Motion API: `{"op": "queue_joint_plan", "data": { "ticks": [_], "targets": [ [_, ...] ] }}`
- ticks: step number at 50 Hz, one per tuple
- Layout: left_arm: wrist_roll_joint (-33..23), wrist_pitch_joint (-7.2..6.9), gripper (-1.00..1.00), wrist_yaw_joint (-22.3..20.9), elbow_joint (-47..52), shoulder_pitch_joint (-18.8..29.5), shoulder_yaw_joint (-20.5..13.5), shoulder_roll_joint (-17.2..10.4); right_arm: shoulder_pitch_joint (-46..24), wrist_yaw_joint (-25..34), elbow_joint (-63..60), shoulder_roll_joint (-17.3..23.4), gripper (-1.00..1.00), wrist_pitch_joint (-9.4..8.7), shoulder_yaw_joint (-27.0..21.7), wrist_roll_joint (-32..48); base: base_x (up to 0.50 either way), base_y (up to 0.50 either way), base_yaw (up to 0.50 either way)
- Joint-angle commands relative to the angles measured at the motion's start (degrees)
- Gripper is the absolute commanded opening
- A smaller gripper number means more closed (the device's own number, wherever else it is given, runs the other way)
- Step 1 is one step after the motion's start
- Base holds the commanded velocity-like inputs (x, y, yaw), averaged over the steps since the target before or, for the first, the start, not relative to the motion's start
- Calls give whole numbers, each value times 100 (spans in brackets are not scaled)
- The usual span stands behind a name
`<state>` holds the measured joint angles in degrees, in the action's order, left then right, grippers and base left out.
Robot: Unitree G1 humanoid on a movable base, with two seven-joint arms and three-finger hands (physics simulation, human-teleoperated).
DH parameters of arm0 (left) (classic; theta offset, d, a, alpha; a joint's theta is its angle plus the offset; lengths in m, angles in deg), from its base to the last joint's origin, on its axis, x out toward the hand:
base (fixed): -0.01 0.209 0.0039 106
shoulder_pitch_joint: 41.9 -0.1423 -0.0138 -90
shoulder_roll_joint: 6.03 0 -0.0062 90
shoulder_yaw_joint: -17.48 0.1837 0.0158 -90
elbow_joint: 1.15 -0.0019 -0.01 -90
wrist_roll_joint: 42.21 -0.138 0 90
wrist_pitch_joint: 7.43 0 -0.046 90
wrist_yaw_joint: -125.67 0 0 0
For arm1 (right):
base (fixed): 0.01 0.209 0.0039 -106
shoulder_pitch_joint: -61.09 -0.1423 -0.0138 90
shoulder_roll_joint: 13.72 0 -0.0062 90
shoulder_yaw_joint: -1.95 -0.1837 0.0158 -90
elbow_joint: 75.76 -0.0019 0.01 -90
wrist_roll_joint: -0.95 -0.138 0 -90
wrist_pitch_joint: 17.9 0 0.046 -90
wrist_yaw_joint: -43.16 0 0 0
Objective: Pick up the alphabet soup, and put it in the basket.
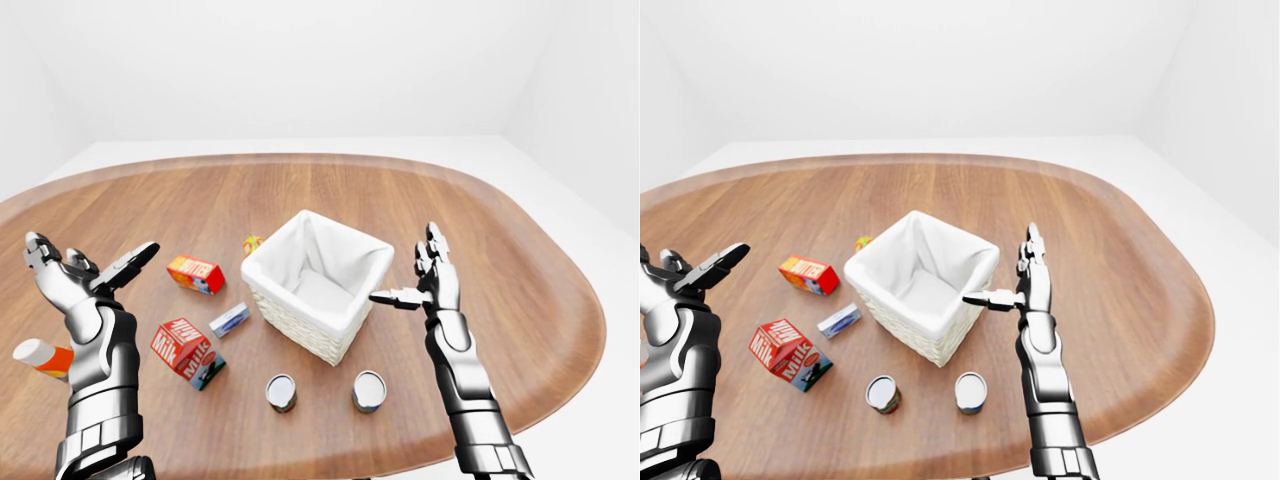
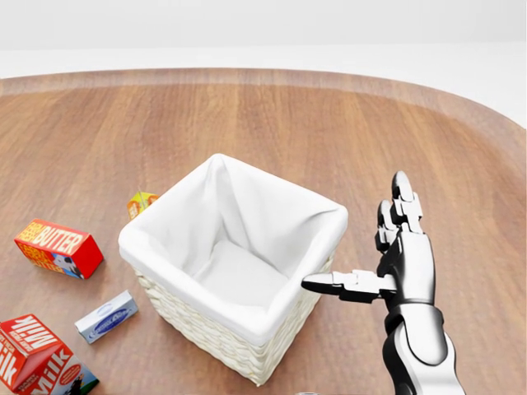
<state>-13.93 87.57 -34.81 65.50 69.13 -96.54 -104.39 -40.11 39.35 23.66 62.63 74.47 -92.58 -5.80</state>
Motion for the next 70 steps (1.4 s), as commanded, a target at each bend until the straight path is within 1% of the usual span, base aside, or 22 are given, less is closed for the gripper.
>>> {"op": "queue_joint_plan", "data": {
  "ticks": [1,6,7,8,25,26,32,33,34,36,38,39,46,47,50,52,54,55,60,61,62,70],
  "targets": [
    [-16,0,100,-11,-115,48,9,3,155,-18,-123,-14,100,67,-12,-33,13,-4,0],
    [-18,0,100,-47,-291,113,35,0,145,-18,-158,-4,100,27,-20,-41,14,-3,0],
    [-17,0,100,-66,-365,137,49,-2,-17,15,343,28,100,232,-170,-188,13,-3,0],
    [-11,0,100,-65,-375,139,57,-6,-33,11,393,40,100,259,-169,-207,13,-3,0],
    [13,0,100,-26,-92,17,30,-3,-78,-29,306,122,100,262,-104,-186,12,-3,0],
    [12,0,100,-26,-83,13,26,-1,-136,320,474,131,100,262,-61,-271,0,0,0],
    [-6,0,100,-37,-145,37,28,4,-173,77,201,146,100,254,-73,49,0,0,0],
    [-11,0,100,-45,-182,51,31,1,-155,58,33,169,100,112,-92,61,0,0,0],
    [-14,0,100,-61,-242,72,36,-2,-151,67,-28,177,100,88,-94,87,0,0,0],
    [-11,0,100,-60,-289,88,49,-7,-169,55,-222,187,100,-131,-74,164,0,0,0],
    [-10,0,100,-56,-303,92,53,-9,-170,76,-271,181,100,-156,-74,186,0,0,0],
    [-10,0,100,-60,-341,109,57,-12,-147,67,-377,187,100,-329,-62,230,0,0,0],
    [-2,0,100,-35,-309,97,60,-24,-218,117,-100,194,100,-259,-151,163,0,0,0],
    [-17,0,100,-36,-374,122,62,-23,-290,149,90,217,100,-62,-231,69,0,0,0],
    [-32,0,100,-54,-508,172,78,-27,-247,110,3,270,100,-173,-240,71,0,0,0],
    [-21,0,100,-30,-475,161,84,-36,-237,171,5,273,100,-151,-243,11,0,0,0],
    [-10,0,100,3,-363,118,80,-42,-271,239,146,239,100,-48,-271,-142,0,0,0],
    [-6,0,100,44,-235,78,69,-47,-319,313,374,248,100,129,-274,-186,0,0,0],
    [-52,0,100,42,-314,109,59,-31,-410,296,512,296,100,111,-220,-100,0,0,0],
    [-59,0,100,39,-340,117,60,-29,-424,298,511,301,100,81,-218,-101,0,0,0],
    [-68,0,100,52,-352,124,62,-33,-472,235,550,341,100,-76,-197,8,0,0,0],
    [-71,0,100,62,-360,123,64,-36,-620,280,738,342,100,-25,-191,63,0,0,0]
  ]
}}
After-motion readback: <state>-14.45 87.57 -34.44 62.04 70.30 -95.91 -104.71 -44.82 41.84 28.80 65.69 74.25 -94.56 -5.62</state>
